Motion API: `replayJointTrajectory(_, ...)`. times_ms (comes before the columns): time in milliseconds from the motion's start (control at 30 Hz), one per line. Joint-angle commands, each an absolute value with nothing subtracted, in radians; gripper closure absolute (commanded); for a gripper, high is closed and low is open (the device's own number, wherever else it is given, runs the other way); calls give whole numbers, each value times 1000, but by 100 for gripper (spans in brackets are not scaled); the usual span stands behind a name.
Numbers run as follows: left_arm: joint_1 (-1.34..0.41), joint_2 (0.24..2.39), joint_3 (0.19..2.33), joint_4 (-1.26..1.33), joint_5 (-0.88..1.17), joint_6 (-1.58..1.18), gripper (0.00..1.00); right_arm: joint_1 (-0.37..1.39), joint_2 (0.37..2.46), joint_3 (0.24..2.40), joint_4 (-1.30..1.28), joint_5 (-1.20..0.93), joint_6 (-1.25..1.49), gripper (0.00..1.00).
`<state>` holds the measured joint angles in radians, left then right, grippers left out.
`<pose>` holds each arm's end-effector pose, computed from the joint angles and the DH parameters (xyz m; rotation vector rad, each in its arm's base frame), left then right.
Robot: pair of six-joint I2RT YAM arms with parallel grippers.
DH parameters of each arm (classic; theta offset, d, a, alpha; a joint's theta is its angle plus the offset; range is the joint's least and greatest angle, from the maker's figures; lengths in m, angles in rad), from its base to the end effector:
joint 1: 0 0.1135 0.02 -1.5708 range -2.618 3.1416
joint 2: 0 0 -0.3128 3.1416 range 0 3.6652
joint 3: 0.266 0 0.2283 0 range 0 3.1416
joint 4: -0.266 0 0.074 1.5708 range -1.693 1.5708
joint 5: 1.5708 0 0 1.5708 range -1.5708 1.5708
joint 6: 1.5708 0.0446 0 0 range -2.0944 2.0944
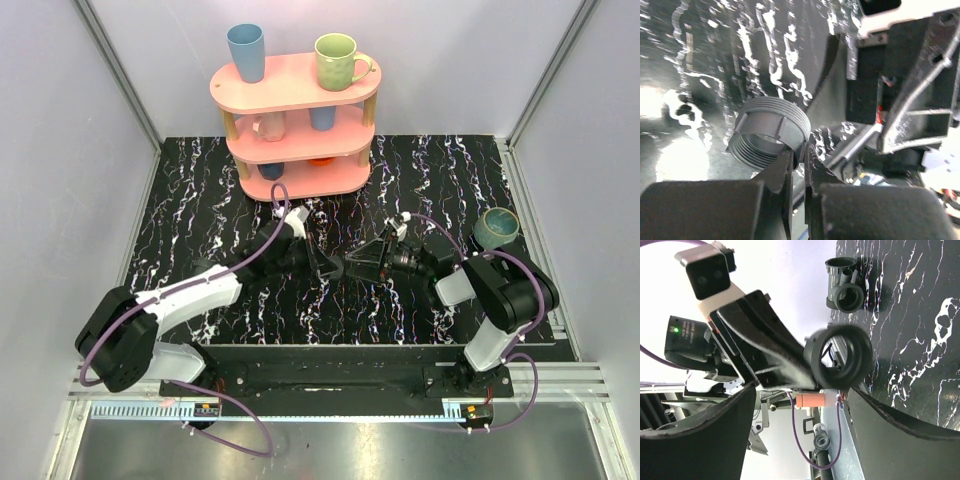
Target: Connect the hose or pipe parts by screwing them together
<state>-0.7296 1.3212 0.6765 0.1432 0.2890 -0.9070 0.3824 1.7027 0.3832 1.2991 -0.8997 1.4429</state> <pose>0.1833 -0.1809 0.2761 -0.0063 2.3219 -1.2301 0.2428 0.1353 0.2231 0.1814 2.0481 1.9896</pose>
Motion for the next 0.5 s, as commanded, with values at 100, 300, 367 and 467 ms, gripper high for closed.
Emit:
replayJointTrajectory(100, -675, 1313, 859, -378, -130, -649, 100, 361, 1638, 394, 1283, -879, 1301, 14)
replayJointTrajectory(300, -566, 1491, 1006, -585, -308, -554, 100, 359, 1422, 489, 644, -766, 968, 13)
replayJointTrajectory(367, -555, 1555, 1060, -626, -365, -546, 100, 357, 1298, 538, 371, -674, 826, 12)
replayJointTrajectory(467, -535, 1626, 1109, -629, -380, -517, 100, 357, 1145, 575, 145, -564, 696, 11)
